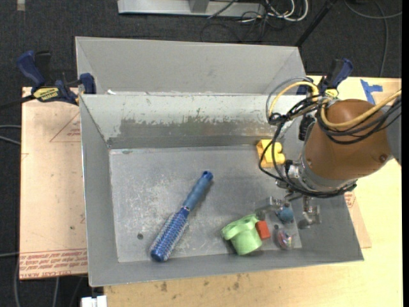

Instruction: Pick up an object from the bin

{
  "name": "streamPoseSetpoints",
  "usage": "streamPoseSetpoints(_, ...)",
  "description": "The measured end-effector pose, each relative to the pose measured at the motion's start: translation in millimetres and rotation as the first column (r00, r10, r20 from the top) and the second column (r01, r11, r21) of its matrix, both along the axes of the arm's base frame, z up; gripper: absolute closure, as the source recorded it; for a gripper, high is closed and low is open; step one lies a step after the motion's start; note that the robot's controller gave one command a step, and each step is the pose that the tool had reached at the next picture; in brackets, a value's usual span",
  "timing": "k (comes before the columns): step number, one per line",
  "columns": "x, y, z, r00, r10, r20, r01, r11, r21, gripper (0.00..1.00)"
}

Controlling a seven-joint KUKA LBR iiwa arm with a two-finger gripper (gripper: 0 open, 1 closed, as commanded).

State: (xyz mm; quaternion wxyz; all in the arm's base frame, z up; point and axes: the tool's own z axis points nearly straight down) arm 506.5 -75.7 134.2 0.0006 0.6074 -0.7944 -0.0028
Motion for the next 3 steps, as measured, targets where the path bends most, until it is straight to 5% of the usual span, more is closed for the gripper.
streamPoseSetpoints(1, 49.5, -27, -65, 0.951, 0.309, 0.008, -0.309, 0.951, 0.006, 0.00)
streamPoseSetpoints(2, 49.5, -31, -64, 0.951, 0.308, 0.006, -0.308, 0.951, 0.000, 1.00)
streamPoseSetpoints(3, 62.3, -22, 65, 0.949, 0.313, 0.015, -0.313, 0.950, -0.006, 1.00)
